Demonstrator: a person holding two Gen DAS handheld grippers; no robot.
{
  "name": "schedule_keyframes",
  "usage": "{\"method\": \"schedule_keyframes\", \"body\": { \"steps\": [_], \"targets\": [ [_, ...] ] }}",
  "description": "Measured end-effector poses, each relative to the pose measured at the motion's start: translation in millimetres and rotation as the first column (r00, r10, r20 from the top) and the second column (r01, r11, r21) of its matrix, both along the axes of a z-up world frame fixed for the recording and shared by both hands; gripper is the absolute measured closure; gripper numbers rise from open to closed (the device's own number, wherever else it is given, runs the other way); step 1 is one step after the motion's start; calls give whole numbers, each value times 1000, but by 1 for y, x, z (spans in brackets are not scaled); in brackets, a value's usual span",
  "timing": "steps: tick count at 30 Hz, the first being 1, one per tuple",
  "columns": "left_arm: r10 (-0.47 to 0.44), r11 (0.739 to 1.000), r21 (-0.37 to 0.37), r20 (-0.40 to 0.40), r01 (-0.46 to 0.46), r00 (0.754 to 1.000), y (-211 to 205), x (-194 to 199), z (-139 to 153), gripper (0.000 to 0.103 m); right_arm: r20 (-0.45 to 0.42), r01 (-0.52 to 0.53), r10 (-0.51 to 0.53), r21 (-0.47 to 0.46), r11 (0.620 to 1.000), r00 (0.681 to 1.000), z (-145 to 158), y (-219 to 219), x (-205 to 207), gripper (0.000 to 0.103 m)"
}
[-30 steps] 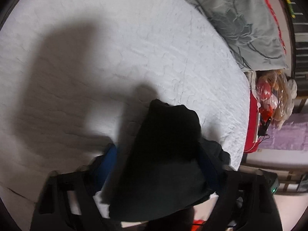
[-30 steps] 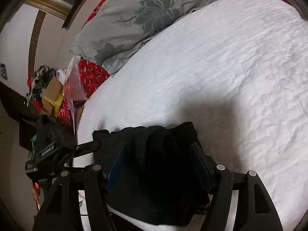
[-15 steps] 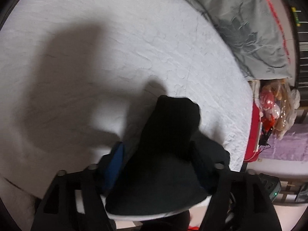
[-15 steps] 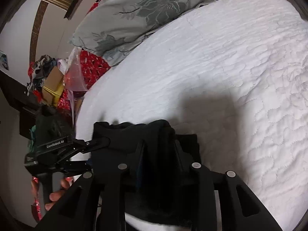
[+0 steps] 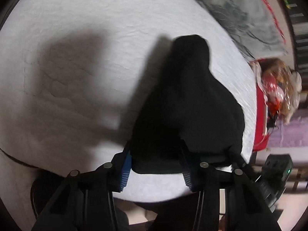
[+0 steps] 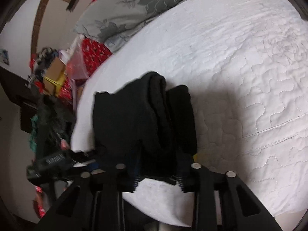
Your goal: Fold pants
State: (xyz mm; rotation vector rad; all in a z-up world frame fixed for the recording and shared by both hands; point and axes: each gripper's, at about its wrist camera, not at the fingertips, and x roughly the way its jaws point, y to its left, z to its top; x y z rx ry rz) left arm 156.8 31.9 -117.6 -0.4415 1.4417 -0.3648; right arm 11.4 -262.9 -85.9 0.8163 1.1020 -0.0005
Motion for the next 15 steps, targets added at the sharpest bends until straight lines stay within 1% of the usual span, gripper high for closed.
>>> {"method": "schedule_keyframes", "body": {
  "steps": [2,3,4,6,7,8,9,11,12,14,15],
  "targets": [
    [-32,999,40,32,31,999,-9,-4,-1,58,37,19,-19,6,1000,999,11,-7,-9,79],
    [-37,997,62,22,35,999,-15,-3,-7,57,38,17,-17,-1,1000,999,11,-9,-11,79],
    [-30,997,69,5,29,1000,-17,-2,-14,56,20,25,-25,-4,1000,999,5,-11,-15,79],
    [-2,999,32,-22,2,1000,-11,1,-18,54,-45,28,-27,14,1000,999,-14,-11,-20,79],
    [-4,1000,23,-25,4,1000,-12,0,-18,53,-57,33,-32,20,999,998,-20,-11,-23,80],
    [-10,1000,24,-22,11,1000,-11,1,-15,52,-42,44,-42,32,999,998,-18,-12,-25,74],
    [-13,999,38,-11,14,1000,-8,1,-10,50,-34,44,-43,44,998,998,-15,-12,-25,73],
    [-3,999,40,37,2,999,-2,1,5,48,-16,48,-48,43,998,999,-3,-16,-24,67],
    [0,999,39,61,-3,998,4,2,17,43,4,53,-53,22,998,999,6,-19,-23,65],
    [2,999,52,122,-9,992,-1,8,35,33,48,72,-72,-6,997,996,20,-25,-18,50],
    [4,998,60,143,-12,990,1,8,42,32,66,87,-86,-15,996,994,25,-28,-14,48]
  ]
}}
